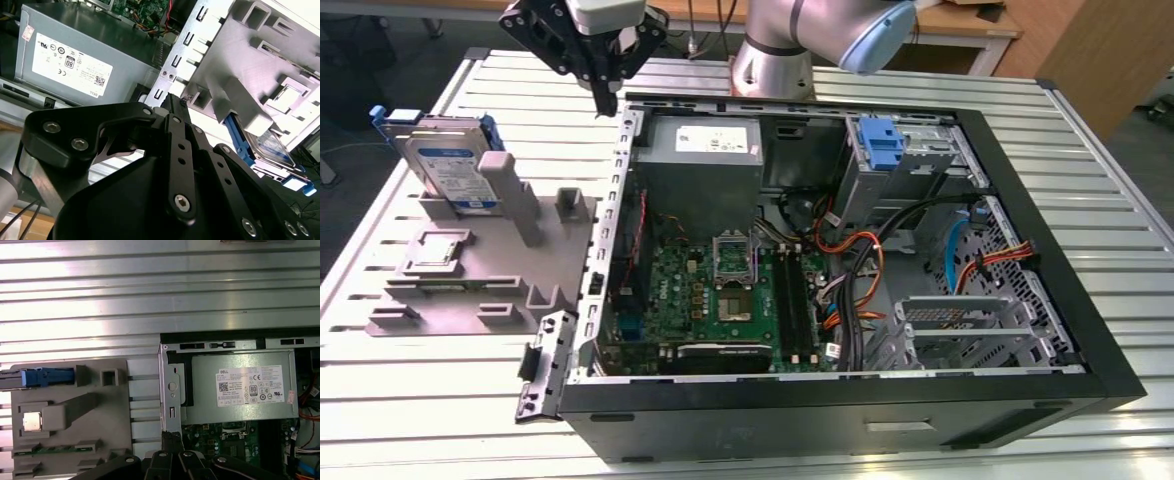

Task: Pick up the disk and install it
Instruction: 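Reach for the disk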

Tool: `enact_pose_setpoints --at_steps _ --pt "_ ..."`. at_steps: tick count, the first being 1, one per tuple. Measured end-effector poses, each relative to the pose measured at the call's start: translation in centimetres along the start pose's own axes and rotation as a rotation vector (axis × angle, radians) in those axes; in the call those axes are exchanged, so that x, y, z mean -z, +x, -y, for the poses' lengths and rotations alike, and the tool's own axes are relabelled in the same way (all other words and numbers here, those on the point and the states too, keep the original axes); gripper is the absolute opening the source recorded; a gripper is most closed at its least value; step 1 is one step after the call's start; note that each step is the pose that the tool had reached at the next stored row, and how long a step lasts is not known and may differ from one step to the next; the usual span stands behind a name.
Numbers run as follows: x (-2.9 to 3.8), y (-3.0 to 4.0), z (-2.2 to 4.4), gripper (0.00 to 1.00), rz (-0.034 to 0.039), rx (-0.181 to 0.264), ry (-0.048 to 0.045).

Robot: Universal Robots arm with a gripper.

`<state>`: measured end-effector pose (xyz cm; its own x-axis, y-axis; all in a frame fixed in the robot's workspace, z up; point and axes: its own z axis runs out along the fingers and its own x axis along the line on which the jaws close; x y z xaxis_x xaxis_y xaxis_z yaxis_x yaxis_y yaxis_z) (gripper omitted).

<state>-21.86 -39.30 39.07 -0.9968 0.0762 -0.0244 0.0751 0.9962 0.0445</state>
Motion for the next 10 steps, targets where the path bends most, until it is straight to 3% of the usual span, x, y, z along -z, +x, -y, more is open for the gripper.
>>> enact_pose_setpoints --at_steps 10 --pt "-0.01 0.29 -0.24 0.10 0.0000 0.000 -0.0001"
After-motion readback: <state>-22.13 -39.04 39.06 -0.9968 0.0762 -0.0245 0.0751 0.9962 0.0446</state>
